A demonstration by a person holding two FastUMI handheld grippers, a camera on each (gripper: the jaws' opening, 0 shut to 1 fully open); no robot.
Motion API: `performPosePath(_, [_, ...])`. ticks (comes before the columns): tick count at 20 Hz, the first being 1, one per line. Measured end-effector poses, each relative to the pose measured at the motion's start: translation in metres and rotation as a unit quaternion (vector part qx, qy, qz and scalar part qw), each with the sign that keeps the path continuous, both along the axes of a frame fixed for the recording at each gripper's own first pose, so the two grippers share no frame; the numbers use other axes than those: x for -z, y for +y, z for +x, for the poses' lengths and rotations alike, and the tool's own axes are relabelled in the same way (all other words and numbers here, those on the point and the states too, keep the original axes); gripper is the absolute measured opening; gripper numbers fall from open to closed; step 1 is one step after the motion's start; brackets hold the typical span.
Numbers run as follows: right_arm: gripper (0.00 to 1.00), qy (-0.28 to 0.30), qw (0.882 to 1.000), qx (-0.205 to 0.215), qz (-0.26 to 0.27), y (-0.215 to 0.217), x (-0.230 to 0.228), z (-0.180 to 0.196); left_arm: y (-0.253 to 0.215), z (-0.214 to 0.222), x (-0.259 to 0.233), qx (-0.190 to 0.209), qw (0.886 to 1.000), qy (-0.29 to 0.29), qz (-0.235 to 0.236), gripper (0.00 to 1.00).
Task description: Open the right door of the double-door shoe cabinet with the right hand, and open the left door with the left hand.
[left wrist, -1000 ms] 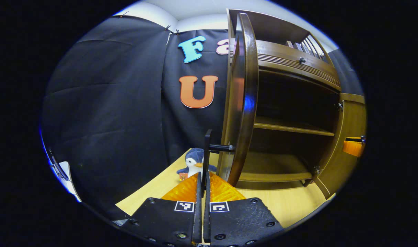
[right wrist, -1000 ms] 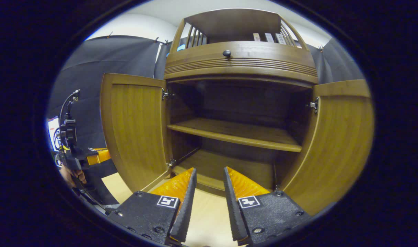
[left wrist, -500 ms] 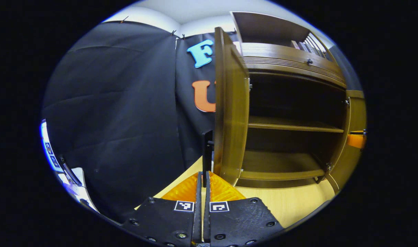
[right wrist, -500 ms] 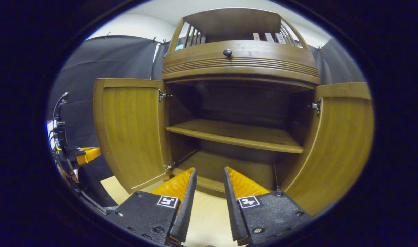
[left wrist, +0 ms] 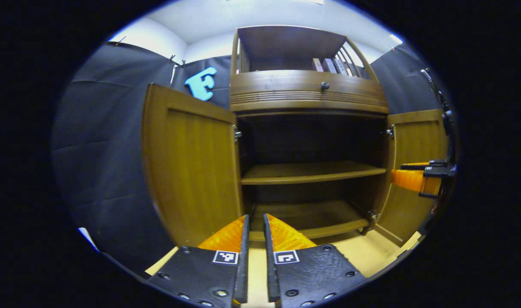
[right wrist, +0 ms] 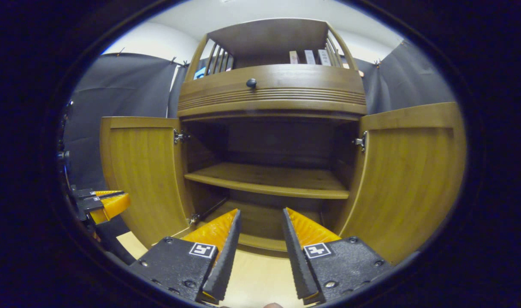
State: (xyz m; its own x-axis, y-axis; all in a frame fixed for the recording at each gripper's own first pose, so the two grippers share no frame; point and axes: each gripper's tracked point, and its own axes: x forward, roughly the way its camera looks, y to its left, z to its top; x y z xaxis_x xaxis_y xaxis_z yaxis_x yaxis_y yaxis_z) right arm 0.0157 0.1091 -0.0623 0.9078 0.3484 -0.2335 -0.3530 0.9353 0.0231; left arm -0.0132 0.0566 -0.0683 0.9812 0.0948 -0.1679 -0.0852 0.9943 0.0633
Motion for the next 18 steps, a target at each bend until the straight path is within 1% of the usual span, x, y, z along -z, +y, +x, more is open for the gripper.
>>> performPosePath(1, [0.67, -0.002, 1.000, 0.007, 0.000, -0.005, -0.002, 0.000, -0.007, 0.004, -0.003, 0.010, 1.000, -0.005, -0.008, 0.14])
performPosePath(2, [0.70, -0.004, 1.000, 0.012, 0.002, -0.011, -0.004, -0.001, -0.016, 0.009, -0.007, 0.015, 1.000, -0.008, -0.016, 0.25])
performPosePath(5, [0.78, -0.014, 1.000, 0.022, 0.012, -0.025, -0.013, 0.000, -0.045, 0.021, -0.013, 0.038, 0.999, -0.015, -0.036, 0.46])
performPosePath(7, [0.79, -0.022, 0.999, 0.032, 0.017, -0.035, -0.019, -0.001, -0.058, 0.026, -0.018, 0.049, 0.998, -0.017, -0.039, 0.59])
performPosePath(8, [0.76, -0.026, 0.999, 0.039, 0.019, -0.040, -0.020, -0.001, -0.064, 0.028, -0.020, 0.055, 0.998, -0.018, -0.039, 0.66])
performPosePath(9, [0.78, -0.030, 0.998, 0.051, 0.022, -0.047, -0.023, 0.000, -0.071, 0.030, -0.022, 0.064, 0.997, -0.019, -0.041, 0.72])
performPosePath(10, [0.79, -0.035, 0.997, 0.064, 0.026, -0.054, -0.027, 0.001, -0.076, 0.030, -0.026, 0.069, 0.997, -0.021, -0.041, 0.86])
performPosePath(11, [0.83, -0.042, 0.996, 0.071, 0.033, -0.059, -0.032, 0.009, -0.078, 0.031, -0.030, 0.074, 0.996, -0.024, -0.039, 0.98])
performPosePath(12, [0.87, -0.046, 0.996, 0.073, 0.037, -0.058, -0.033, 0.000, -0.082, 0.031, -0.035, 0.078, 0.996, -0.028, -0.037, 0.88])
performPosePath(13, [0.91, -0.048, 0.995, 0.073, 0.039, -0.059, -0.035, -0.002, -0.084, 0.030, -0.040, 0.079, 0.996, -0.033, -0.033, 0.89])
performPosePath(14, [0.91, -0.046, 0.996, 0.070, 0.038, -0.058, -0.036, 0.000, -0.085, 0.031, -0.043, 0.077, 0.996, -0.036, -0.030, 0.93])
performPosePath(15, [0.91, -0.045, 0.996, 0.069, 0.036, -0.059, -0.036, 0.000, -0.086, 0.031, -0.046, 0.075, 0.996, -0.039, -0.028, 0.95])
performPosePath(16, [0.94, -0.046, 0.996, 0.068, 0.036, -0.059, -0.038, 0.001, -0.087, 0.031, -0.048, 0.073, 0.996, -0.040, -0.028, 0.96])
performPosePath(18, [0.93, -0.045, 0.996, 0.067, 0.034, -0.058, -0.040, 0.003, -0.087, 0.029, -0.054, 0.068, 0.996, -0.042, -0.032, 0.96])
